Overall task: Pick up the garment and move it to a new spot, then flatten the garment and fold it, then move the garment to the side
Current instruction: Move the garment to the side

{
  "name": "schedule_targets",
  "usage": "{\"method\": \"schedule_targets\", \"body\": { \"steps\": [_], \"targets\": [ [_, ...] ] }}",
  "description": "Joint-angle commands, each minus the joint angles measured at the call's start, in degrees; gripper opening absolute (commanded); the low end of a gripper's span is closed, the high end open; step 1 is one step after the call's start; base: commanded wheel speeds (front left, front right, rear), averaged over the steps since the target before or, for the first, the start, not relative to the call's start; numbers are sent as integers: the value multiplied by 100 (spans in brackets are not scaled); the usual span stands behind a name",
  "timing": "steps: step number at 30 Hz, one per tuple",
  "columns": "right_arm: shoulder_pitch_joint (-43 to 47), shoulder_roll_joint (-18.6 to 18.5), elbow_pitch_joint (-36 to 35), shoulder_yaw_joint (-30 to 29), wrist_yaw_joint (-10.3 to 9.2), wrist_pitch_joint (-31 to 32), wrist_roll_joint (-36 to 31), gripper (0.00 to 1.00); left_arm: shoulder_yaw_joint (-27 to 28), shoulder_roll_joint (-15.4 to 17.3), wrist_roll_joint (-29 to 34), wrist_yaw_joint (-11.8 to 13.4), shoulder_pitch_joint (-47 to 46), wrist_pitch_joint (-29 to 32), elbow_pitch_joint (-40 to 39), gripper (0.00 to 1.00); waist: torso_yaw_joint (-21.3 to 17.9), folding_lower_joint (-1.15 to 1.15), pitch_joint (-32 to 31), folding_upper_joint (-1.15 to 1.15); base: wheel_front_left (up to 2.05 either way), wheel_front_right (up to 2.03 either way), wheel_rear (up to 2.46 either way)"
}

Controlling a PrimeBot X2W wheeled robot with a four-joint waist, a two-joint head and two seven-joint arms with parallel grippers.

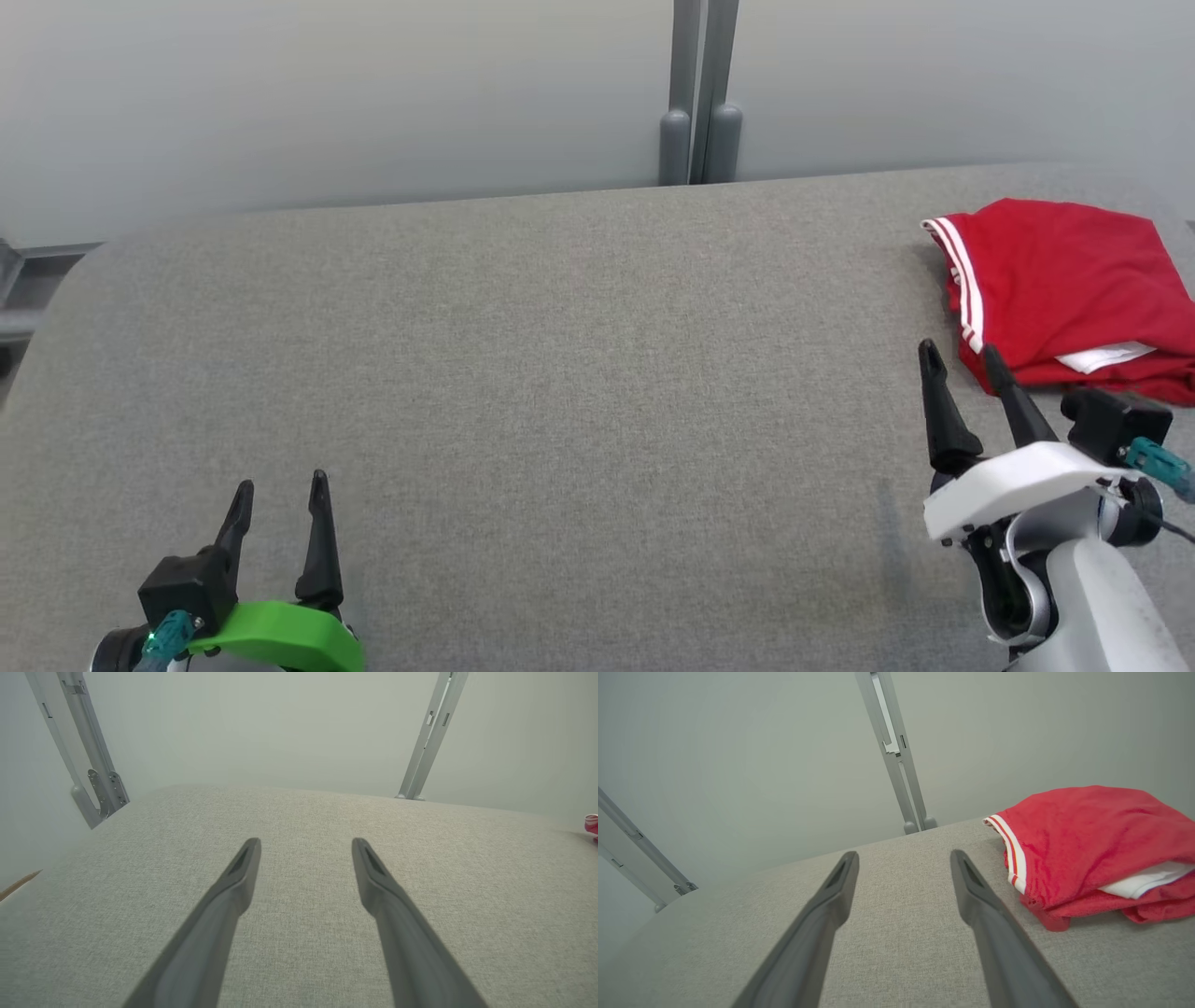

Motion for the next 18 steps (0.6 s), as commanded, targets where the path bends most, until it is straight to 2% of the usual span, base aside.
{"method": "schedule_targets", "body": {
  "steps": [1, 11, 18],
  "targets": [
    [154, 26, -46, -35, -2, -41, -25, 100, -5, 43, -10, -21, 106, -42, 31, 100, 138, 1, -200, 0, 0, 0, 0],
    [824, 172, -236, 43, -2, -25, -415, 100, -158, 94, 27, -298, 266, -258, 171, 100, 199, 1, -325, 0, 0, 0, 0],
    [999, 179, -236, -22, -2, -69, -415, 100, -119, 39, -16, -318, 322, -305, 243, 100, 223, 1, -344, 0, 0, 0, 0]
  ]
}}
